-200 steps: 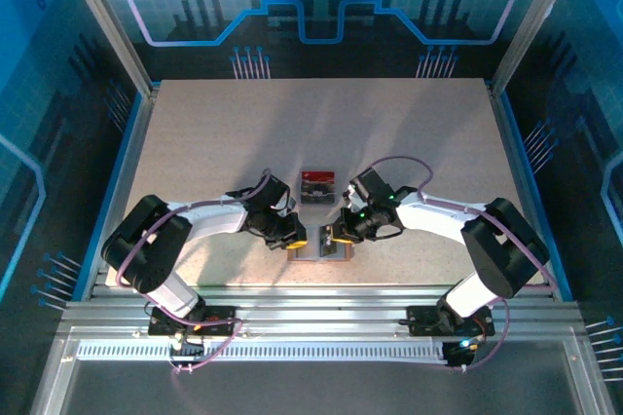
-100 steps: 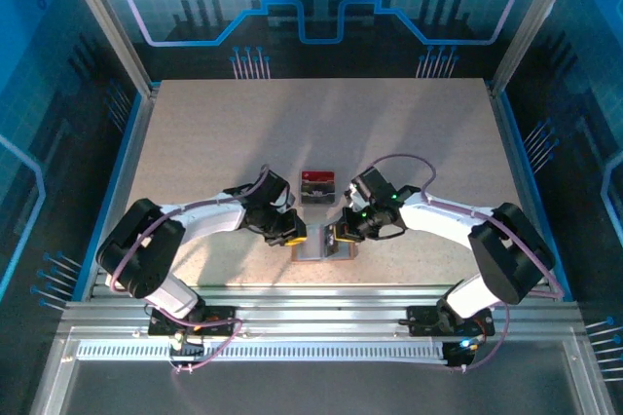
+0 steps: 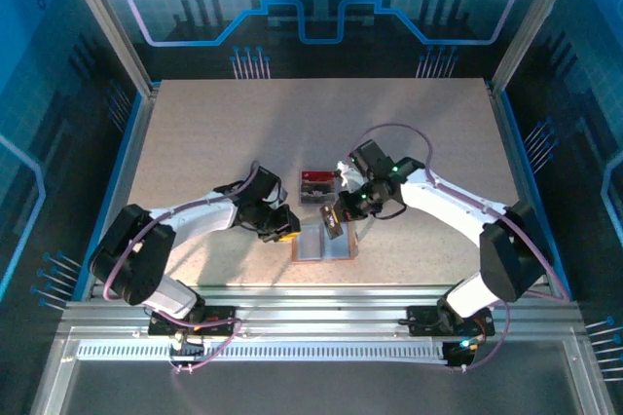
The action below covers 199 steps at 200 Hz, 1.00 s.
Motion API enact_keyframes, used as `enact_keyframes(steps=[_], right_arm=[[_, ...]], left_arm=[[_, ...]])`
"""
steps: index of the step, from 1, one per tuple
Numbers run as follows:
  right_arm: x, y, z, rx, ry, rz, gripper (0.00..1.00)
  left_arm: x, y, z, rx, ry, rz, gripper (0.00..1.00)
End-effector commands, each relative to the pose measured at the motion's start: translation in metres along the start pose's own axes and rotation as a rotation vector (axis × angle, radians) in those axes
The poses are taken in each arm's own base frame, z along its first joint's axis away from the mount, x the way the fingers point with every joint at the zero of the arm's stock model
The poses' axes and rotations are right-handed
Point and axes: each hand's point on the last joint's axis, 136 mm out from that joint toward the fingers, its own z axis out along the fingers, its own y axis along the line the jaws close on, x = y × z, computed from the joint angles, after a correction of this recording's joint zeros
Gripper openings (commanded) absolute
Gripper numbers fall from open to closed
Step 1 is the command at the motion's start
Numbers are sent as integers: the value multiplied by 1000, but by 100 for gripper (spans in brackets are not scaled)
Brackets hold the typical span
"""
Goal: Take the credit cards out of the card holder
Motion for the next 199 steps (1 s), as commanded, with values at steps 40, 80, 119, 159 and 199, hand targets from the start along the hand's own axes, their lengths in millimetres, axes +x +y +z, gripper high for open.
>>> enact_keyframes(steps=[40,80,119,159,199], right_arm=[[-16,-10,-15,98,136,-550,0],[-37,9,-20,31,146,-852,0],[-61,2,-16,90,250,-971,0],[-81,-7,-9,129,320,-1005,0],[-96,-9,-1,136,326,-1019,0]], left_arm=[[9,21,-10,-23,-1,-15,18],[14,26,-16,-20,-16,-18,19],[19,34,-23,-30,-30,-22,20],[21,37,-30,-25,-53,-27,20],[22,40,-33,-22,-62,-34,20]])
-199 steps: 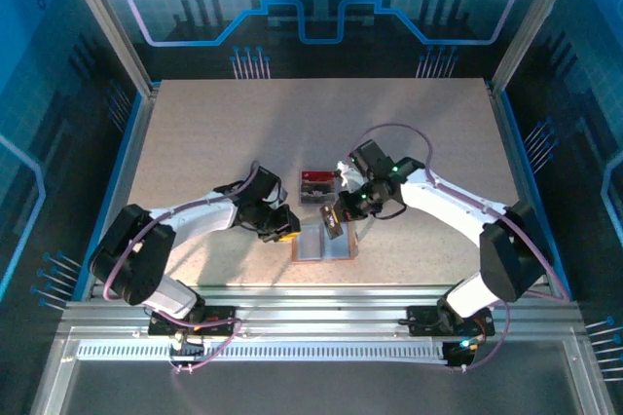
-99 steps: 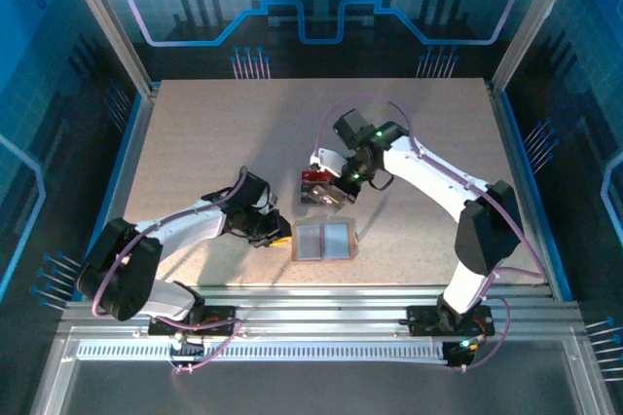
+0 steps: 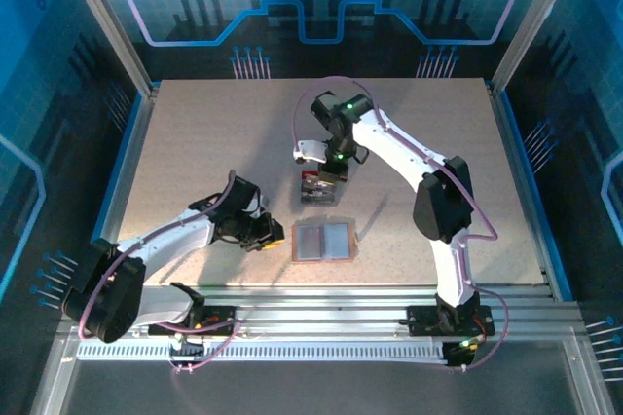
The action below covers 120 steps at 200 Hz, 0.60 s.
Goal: Take the credit cards out of the card holder
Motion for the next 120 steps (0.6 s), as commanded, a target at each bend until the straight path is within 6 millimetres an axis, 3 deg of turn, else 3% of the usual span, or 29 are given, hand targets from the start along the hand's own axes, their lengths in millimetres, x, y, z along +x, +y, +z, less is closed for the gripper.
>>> enact_keyframes(steps=[1,82,120], right_arm=[[2,3,1,-25,46,-36,0],[5,-17,28,-4,149,-72,0],[6,-17,39,-26,164,-72,0]], left_arm=[[5,10,-3,-26,2,-10,20],[8,13,-6,-21,-2,-11,20],[9,16,-5,-22,-3,-18,20]])
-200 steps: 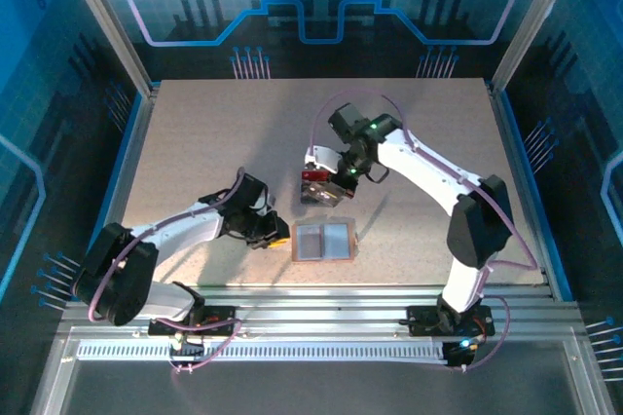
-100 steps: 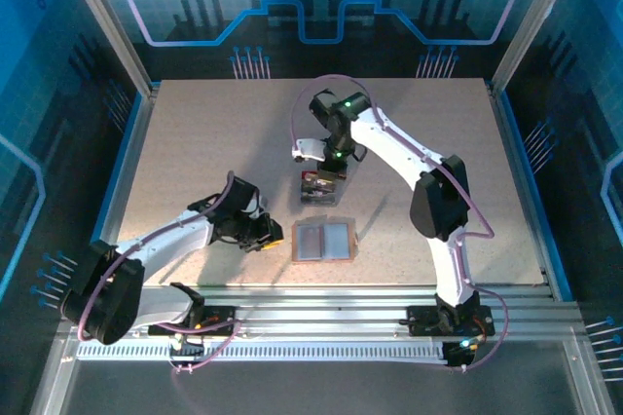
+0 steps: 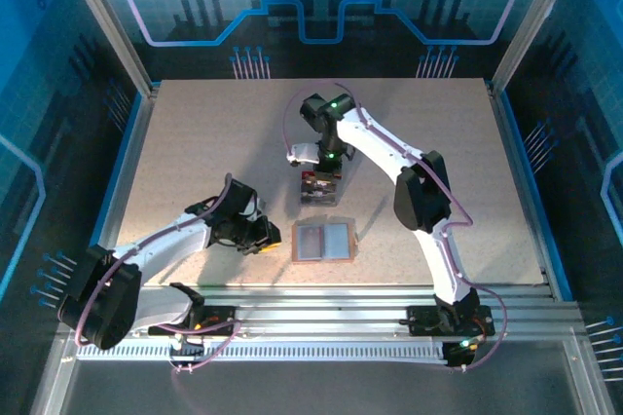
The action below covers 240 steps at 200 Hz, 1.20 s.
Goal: Take the credit cards out of the card holder
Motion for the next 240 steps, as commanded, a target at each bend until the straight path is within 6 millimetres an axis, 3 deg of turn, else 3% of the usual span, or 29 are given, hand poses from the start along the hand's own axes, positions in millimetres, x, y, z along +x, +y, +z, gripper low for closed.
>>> enact_keyframes(steps=[1,49,81,155,200,240], right_arm=[[1,7,5,-28,36,-27,0],[-6,19,18,-74,43,-49,1],[-6,10,19,-19,62,-34,12],[-7,-8,-8,151,30,-1,18],[-14,6,-27,163,-60,105,19],[-9,27,-32,146,-144,305,20]], left_arm=[[4,8,-1,-12,1,-13,20],[3,8,-2,-10,-2,-16,20],[3,8,-2,-6,-3,-15,20],[1,4,-1,7,-2,-17,20],[-4,-4,2,34,7,-12,20],[-10,-13,7,56,13,3,20]])
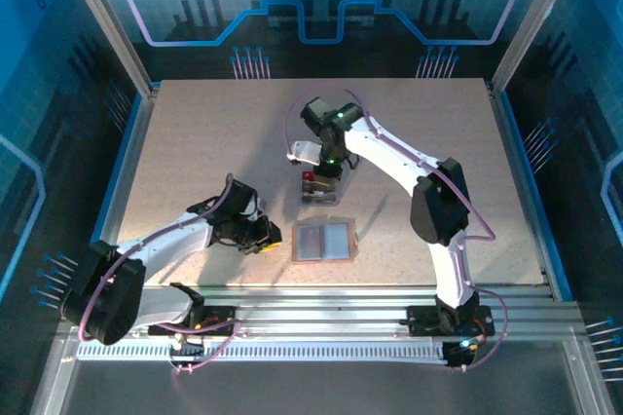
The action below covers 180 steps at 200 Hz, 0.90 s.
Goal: Take the credit cards out of the card holder
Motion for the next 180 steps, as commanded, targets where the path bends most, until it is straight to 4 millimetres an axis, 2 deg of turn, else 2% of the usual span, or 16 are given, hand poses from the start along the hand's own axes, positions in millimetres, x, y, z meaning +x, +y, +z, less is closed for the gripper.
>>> enact_keyframes(steps=[1,32,67,88,133,180], right_arm=[[-6,17,-10,-22,-76,155,20],[-6,44,-24,-74,-200,335,20],[-2,68,-25,-146,-334,576,18],[1,86,-19,-200,-387,694,16],[-6,129,-4,-323,-407,801,15],[-5,145,23,-459,-326,1077,14]], left_arm=[[-7,-14,0,49,4,10,20],[-13,-18,3,55,1,15,20],[-18,-23,6,75,-11,17,20],[-20,-23,6,73,-18,24,20],[-25,-26,6,69,-30,25,20],[-24,-24,7,64,-27,20,18]])
